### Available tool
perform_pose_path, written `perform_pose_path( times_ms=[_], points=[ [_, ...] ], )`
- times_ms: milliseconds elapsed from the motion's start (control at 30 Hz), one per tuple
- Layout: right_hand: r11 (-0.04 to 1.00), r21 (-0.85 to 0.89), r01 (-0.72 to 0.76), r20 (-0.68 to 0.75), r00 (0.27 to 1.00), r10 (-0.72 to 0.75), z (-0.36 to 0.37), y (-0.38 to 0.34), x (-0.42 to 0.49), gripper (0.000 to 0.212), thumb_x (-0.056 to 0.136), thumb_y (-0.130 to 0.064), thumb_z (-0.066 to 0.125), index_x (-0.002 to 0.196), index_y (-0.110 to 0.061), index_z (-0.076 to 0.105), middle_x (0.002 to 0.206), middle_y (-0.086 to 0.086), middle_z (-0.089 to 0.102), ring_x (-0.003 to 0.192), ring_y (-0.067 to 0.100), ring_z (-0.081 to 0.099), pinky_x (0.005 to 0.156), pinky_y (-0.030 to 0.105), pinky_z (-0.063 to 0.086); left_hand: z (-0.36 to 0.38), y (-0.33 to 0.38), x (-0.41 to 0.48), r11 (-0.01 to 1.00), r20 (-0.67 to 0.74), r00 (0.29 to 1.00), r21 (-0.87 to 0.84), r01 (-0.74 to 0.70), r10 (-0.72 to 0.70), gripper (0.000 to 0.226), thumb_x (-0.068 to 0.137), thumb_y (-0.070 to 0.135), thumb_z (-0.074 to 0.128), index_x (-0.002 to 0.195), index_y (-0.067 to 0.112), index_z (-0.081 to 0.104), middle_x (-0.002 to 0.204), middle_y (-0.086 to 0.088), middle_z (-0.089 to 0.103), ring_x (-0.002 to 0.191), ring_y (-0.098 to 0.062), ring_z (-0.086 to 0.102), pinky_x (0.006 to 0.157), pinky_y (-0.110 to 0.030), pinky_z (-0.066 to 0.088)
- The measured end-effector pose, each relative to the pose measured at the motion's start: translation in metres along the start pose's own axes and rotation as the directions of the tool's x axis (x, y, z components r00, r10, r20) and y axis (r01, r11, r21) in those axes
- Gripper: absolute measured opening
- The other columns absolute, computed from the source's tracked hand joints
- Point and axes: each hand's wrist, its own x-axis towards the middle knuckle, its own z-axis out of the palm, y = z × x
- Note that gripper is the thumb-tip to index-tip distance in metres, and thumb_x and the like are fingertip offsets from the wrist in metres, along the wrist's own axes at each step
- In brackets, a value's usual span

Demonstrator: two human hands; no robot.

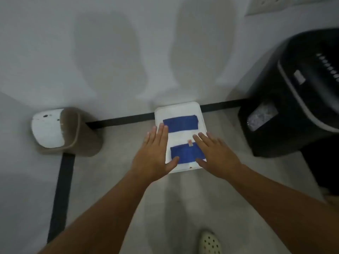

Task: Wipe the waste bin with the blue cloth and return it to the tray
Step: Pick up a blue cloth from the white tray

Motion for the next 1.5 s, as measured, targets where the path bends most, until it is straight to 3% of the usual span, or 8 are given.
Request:
perform_pose_path(
  times_ms=[400,700,900,1000,1133,1233,1333,1500],
  points=[
    [1.0,0.024,-0.001,0.045,0.999,0.0,0.193,0.074,0.106,0.07,0.088,-0.028,0.05,0.143,-0.02,0.008,0.156,0.005,0.011,0.142,0.026,0.006,0.113,0.044,0.016,0.248,-0.057,0.08,0.992,0.114,0.991,-0.111,-0.062,0.075,0.09,0.085,0.046,0.049,0.146,0.009,-0.006,0.158,-0.011,-0.007,0.144,-0.021,-0.009,0.11,-0.028,-0.009],
    [0.995,-0.085,0.049,0.003,0.999,-0.049,0.249,0.081,0.129,0.07,0.087,-0.024,0.042,0.143,-0.022,0.0,0.156,0.008,-0.002,0.143,0.026,-0.002,0.115,0.045,0.0,0.314,-0.077,0.088,0.989,0.189,0.974,-0.099,-0.11,0.127,0.086,0.084,0.03,0.047,0.146,0.009,-0.009,0.158,-0.012,-0.01,0.144,-0.022,-0.011,0.112,-0.029,-0.011],
    [0.994,-0.107,-0.026,-0.115,0.993,0.014,0.257,0.076,0.14,0.053,0.094,-0.017,0.028,0.143,-0.013,0.008,0.155,0.011,0.013,0.142,0.028,0.011,0.114,0.042,0.01,0.313,-0.078,0.105,0.995,0.177,0.979,-0.027,-0.094,0.098,0.065,0.095,0.023,0.033,0.146,0.006,-0.002,0.158,-0.015,-0.005,0.145,-0.025,-0.005,0.115,-0.032,-0.005],
    [0.968,0.186,-0.17,-0.14,0.97,0.198,0.236,0.067,0.15,0.041,0.092,-0.015,0.034,0.132,-0.009,0.037,0.135,0.021,0.047,0.12,0.036,0.045,0.1,0.045,0.037,0.296,-0.079,0.114,0.977,0.109,0.993,-0.214,-0.018,0.043,0.049,0.094,0.02,0.037,0.14,0.005,0.031,0.148,-0.02,0.034,0.135,-0.031,0.032,0.11,-0.034,0.023],
    [0.803,0.584,-0.119,-0.191,0.941,0.278,0.184,0.055,0.17,0.02,0.085,-0.015,0.041,0.087,-0.011,0.061,0.08,0.01,0.063,0.074,0.025,0.057,0.063,0.034,0.047,0.248,-0.099,0.142,0.826,-0.082,0.991,-0.563,0.039,-0.103,0.014,0.083,0.015,0.048,0.088,0.016,0.061,0.081,-0.001,0.065,0.073,-0.016,0.057,0.06,-0.021,0.043],
    [0.431,0.881,-0.193,0.028,0.933,0.36,0.151,0.039,0.185,0.015,0.076,-0.012,0.05,0.064,-0.013,0.059,0.066,0.007,0.058,0.065,0.02,0.053,0.056,0.03,0.039,0.209,-0.122,0.162,0.59,-0.024,0.989,-0.805,0.066,-0.143,0.011,0.082,0.009,0.057,0.08,0.017,0.064,0.073,0.006,0.062,0.067,-0.005,0.056,0.061,-0.012,0.044],
    [0.078,0.958,-0.276,0.262,0.953,0.152,0.135,0.025,0.197,0.028,0.07,-0.021,0.063,0.095,-0.007,0.066,0.091,0.01,0.072,0.09,0.022,0.065,0.077,0.033,0.049,0.179,-0.148,0.171,0.414,0.087,0.995,-0.905,0.099,-0.049,0.012,0.087,0.015,0.059,0.075,0.015,0.063,0.07,-0.002,0.062,0.066,-0.01,0.056,0.064,-0.022,0.048],
    [-0.022,0.977,-0.214,0.211,0.973,-0.097,0.126,-0.022,0.211,0.039,0.075,-0.026,0.067,0.11,-0.009,0.063,0.112,0.013,0.068,0.111,0.022,0.06,0.094,0.034,0.045,0.131,-0.184,0.176,0.432,0.168,0.976,-0.897,0.093,0.138,0.02,0.088,0.027,0.057,0.084,0.01,0.065,0.074,-0.004,0.064,0.067,-0.012,0.061,0.059,-0.021,0.053]
  ],
)
